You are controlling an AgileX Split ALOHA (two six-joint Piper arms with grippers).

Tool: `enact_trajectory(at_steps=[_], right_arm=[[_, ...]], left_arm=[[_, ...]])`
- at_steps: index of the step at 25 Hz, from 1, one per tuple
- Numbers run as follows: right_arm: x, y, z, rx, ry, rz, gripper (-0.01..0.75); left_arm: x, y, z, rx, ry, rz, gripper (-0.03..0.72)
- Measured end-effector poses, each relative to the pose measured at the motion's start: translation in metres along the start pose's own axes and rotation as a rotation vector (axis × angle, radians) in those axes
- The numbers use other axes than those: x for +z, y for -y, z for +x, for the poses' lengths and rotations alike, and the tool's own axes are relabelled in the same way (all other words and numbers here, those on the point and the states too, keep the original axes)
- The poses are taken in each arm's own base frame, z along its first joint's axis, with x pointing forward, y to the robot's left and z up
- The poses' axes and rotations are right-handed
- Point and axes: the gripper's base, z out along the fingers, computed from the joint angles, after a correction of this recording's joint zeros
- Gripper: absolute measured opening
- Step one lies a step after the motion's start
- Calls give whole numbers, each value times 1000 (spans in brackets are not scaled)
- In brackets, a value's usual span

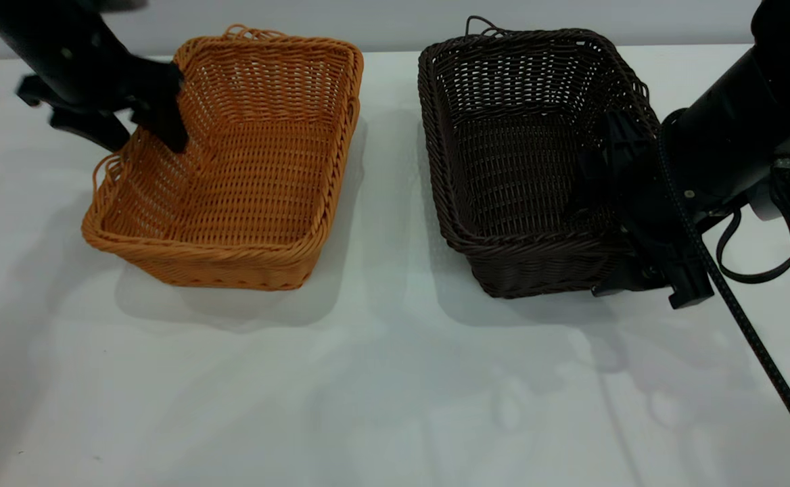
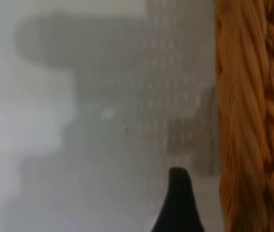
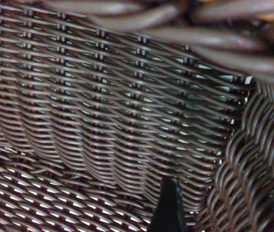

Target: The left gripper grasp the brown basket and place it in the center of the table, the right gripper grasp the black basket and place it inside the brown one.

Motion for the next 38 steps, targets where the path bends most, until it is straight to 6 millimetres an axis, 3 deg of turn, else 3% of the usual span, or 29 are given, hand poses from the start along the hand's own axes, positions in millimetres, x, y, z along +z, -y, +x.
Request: enact_trajectory(at_steps=[5,12,16,19,23,27,33,36,38], right_arm=[[0,0,0,0,2,0,437],[0,0,-3,28,27,3,114],[-4,-3,-3,43,24,-14,87],[-24,-16,-12,16,23,-82,87],[-56,-36,-44,-141,84,-189,87],[-82,-57,-77,-323,23,-311,87],[-111,-73,-103,-566,-160,-348,87],[-123,-77,-113,-651,-206,-324,87],[-128,-79,-117,-681,-219,-317,87]], left_arm=[[14,3,4,15,-3,-5,450],[13,3,2,16,14,-12,122],[13,3,2,9,13,-8,82],[13,3,1,51,16,-11,82],[14,10,-2,221,40,-21,83],[17,36,-6,575,78,-31,85],[25,115,2,1250,112,-8,86],[27,151,12,1459,119,16,86],[28,164,16,1519,124,21,86]])
